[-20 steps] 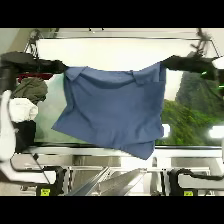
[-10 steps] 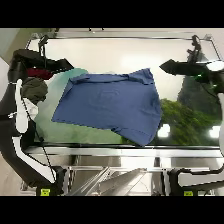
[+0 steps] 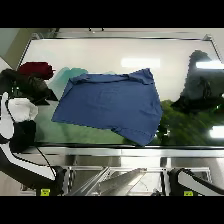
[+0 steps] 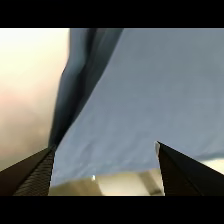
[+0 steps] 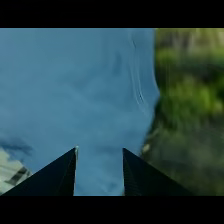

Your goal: Fold the shirts.

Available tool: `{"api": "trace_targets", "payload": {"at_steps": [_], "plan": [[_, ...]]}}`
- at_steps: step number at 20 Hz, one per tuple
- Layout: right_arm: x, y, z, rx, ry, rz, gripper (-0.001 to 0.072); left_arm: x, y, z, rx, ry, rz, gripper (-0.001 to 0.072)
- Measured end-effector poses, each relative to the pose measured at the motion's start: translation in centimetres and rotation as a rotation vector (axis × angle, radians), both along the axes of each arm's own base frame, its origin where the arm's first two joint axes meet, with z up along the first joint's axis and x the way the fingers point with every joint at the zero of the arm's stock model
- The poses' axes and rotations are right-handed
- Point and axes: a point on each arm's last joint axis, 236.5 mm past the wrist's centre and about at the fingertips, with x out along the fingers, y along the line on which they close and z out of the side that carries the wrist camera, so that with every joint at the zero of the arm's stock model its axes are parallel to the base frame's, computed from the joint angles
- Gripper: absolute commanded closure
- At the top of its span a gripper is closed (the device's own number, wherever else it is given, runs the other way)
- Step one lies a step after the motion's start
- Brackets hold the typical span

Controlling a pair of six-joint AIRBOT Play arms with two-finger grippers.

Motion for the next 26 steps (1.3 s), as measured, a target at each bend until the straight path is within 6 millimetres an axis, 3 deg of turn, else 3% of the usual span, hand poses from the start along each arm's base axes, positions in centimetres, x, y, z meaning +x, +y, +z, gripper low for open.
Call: {"api": "trace_targets", "payload": {"at_steps": [3,6,11,12,13,16,17,18,20,22,23,24,26], "plan": [[-4.9,0.8,-4.0,0.001,0.121,-0.077,0.039,-3.0,0.8,-2.4,0.008,0.073,0.01,0.002],[-8.2,1.7,-7.1,0.017,0.203,-0.122,0.0389,-3.1,1.2,-3.6,0.036,0.053,-0.001,0.0021],[-10.3,3.0,-9.3,0.049,0.238,-0.147,0.039,-2.9,0.5,-4.5,0.044,0.041,-0.047,0.0025],[-10.6,3.1,-9.5,0.052,0.245,-0.149,0.039,-3.2,0.2,-4.7,0.033,0.057,-0.058,0.0131],[-10.8,3.3,-9.7,0.059,0.249,-0.154,0.039,-3.6,-0.1,-5.0,0.022,0.078,-0.067,0.0179],[-11.2,4.1,-10.1,0.081,0.25,-0.153,0.039,-4.8,-1.3,-5.7,-0.023,0.141,-0.102,0.0215],[-11.3,4.5,-10.2,0.086,0.249,-0.149,0.039,-5.0,-1.6,-5.8,-0.032,0.151,-0.114,0.0463],[-11.2,5.0,-10.3,0.092,0.245,-0.144,0.039,-5.1,-1.9,-5.9,-0.045,0.153,-0.125,0.0636],[-10.8,6.4,-10.5,0.112,0.235,-0.139,0.0389,-4.6,-2.9,-5.9,-0.083,0.128,-0.137,0.0695],[-10.1,8.2,-10.8,0.139,0.219,-0.125,0.0392,-3.9,-4.0,-5.5,-0.129,0.096,-0.134,0.0695],[-9.6,9.2,-10.9,0.157,0.207,-0.117,0.0513,-3.5,-4.5,-5.3,-0.15,0.083,-0.128,0.0695],[-8.9,10.1,-11.0,0.174,0.185,-0.112,0.0689,-3.3,-4.8,-5.1,-0.165,0.072,-0.124,0.0695],[-7.5,11.2,-10.7,0.204,0.131,-0.1,0.069,-2.6,-5.4,-4.5,-0.189,0.04,-0.114,0.0695]]}}
